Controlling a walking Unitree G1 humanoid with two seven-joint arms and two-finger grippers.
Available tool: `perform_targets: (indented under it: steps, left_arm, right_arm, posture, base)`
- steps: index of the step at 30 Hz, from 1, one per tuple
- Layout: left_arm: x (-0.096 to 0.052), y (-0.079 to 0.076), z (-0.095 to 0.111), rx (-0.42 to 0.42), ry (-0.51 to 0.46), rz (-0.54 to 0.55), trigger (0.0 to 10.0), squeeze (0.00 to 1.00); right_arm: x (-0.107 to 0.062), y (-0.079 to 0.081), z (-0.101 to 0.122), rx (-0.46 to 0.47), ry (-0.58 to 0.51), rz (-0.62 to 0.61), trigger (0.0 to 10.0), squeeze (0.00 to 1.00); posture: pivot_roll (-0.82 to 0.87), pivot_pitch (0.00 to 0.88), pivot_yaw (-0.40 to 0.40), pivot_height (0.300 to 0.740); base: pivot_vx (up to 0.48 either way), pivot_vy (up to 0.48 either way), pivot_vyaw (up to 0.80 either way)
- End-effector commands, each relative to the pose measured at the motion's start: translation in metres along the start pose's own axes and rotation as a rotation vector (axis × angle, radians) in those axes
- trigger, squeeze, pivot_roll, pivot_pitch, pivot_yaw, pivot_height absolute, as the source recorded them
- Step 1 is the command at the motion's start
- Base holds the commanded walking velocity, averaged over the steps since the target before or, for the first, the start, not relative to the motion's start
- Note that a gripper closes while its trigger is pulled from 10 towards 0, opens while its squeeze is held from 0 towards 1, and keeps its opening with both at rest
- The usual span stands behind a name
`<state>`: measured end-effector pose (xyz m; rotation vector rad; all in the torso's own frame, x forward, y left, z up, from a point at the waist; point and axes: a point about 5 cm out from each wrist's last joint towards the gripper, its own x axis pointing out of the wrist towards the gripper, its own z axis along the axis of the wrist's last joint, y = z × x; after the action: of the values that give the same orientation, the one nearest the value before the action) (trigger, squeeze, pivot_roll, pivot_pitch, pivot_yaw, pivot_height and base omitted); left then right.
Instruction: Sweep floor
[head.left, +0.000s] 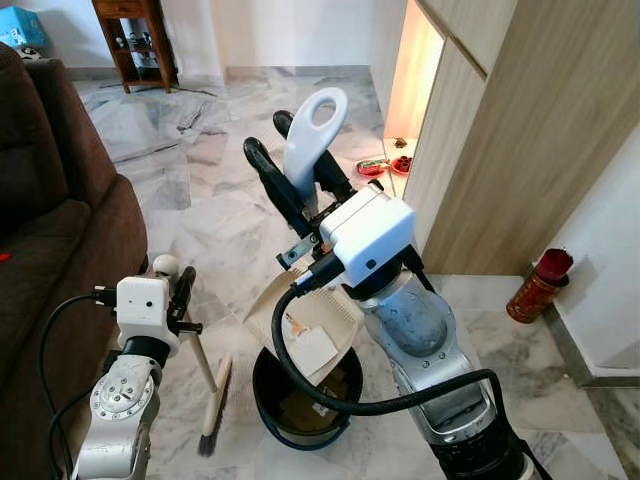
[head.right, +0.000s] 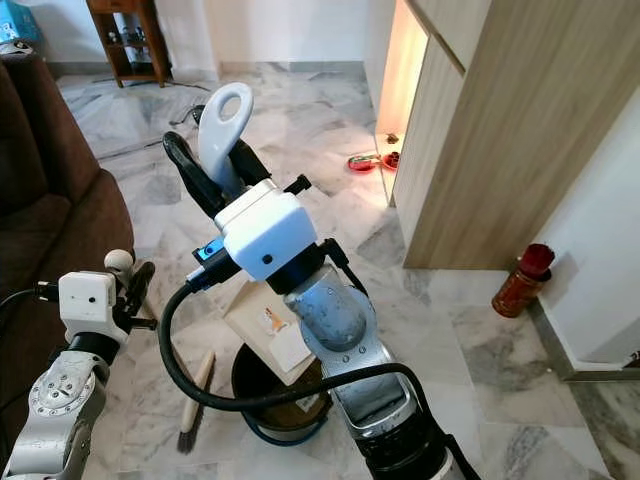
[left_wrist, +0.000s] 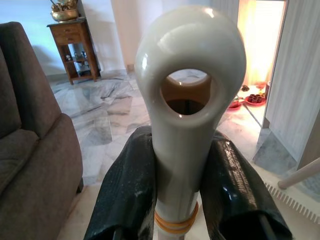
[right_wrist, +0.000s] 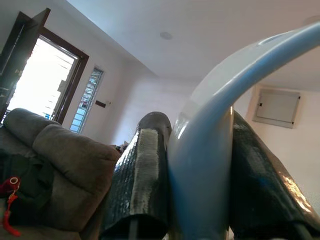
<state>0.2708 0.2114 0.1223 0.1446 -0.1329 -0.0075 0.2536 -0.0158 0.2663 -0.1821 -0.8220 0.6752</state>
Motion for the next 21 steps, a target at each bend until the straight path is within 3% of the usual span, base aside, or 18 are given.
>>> perform_targets:
  steps: [1, 4, 8, 16, 19, 21]
  left_arm:
    - [0.004, -0.001, 0.012, 0.013, -0.064, -0.007, 10.0, 0.0]
    - [0.004, -0.001, 0.012, 0.012, -0.065, -0.006, 10.0, 0.0]
    - [0.005, -0.002, 0.012, 0.01, -0.068, -0.007, 10.0, 0.0]
    - [0.005, -0.003, 0.012, 0.006, -0.066, -0.007, 9.9, 0.0]
    - [0.005, -0.003, 0.012, 0.005, -0.066, -0.007, 9.9, 0.0]
    - [0.005, -0.004, 0.011, 0.002, -0.066, -0.005, 10.0, 0.0]
  right_arm:
    - [0.005, 0.005, 0.023, -0.059, -0.12, 0.035, 10.0, 0.0]
    - [0.005, 0.009, 0.024, -0.079, -0.121, 0.061, 10.0, 0.0]
    - [0.005, 0.019, 0.023, -0.192, -0.123, 0.155, 10.0, 0.0]
    - [0.004, 0.021, 0.022, -0.185, -0.117, 0.156, 10.0, 0.0]
    - [0.004, 0.013, 0.018, -0.195, -0.093, 0.103, 10.0, 0.0]
    - [0.003, -0.012, 0.011, -0.214, -0.042, -0.028, 10.0, 0.0]
  posture:
    - [-0.02, 0.051, 0.005, 0.74]
    - [-0.02, 0.051, 0.005, 0.74]
    - [-0.02, 0.051, 0.005, 0.74]
    - [-0.03, 0.053, 0.001, 0.74]
    - [-0.02, 0.055, 0.0, 0.74]
    - [-0.02, 0.058, -0.001, 0.74]
  base:
    - [0.0, 0.0, 0.0]
    - [0.0, 0.0, 0.0]
    - [0.0, 0.0, 0.0]
    - [0.0, 0.0, 0.0]
    - [0.0, 0.0, 0.0]
    - [0.0, 0.0, 0.0]
